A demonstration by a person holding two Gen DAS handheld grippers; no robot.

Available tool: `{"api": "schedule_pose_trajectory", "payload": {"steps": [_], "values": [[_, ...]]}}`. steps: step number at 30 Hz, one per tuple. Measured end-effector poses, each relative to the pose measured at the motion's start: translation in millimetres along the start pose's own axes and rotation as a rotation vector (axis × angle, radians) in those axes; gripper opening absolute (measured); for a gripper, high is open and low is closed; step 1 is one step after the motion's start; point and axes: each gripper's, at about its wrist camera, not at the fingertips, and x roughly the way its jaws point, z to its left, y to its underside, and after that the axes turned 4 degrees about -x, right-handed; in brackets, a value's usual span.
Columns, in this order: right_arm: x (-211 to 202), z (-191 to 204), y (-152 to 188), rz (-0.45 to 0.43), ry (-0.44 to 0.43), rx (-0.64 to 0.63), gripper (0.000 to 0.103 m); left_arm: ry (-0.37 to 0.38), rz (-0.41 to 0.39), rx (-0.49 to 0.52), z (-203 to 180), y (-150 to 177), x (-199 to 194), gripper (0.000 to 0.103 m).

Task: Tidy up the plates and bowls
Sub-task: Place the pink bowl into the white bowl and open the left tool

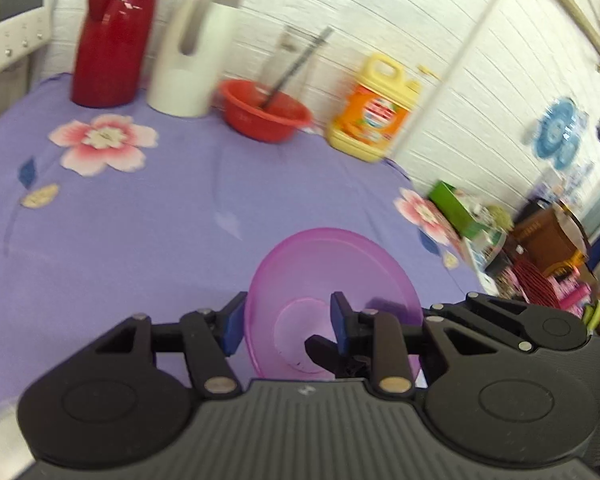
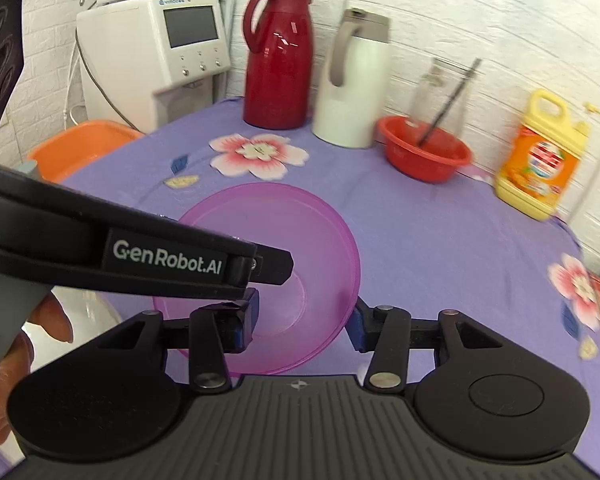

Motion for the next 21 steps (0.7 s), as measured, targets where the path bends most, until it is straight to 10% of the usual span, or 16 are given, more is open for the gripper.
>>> {"api": "schedule_pose_trajectory", "payload": {"steps": [21], "values": [[-58.9, -9.6, 107.1, 0.001, 0.004, 0.076, 0.091, -0.005, 0.104, 0.156, -65.5, 99.1, 8.7, 0.034]]}}
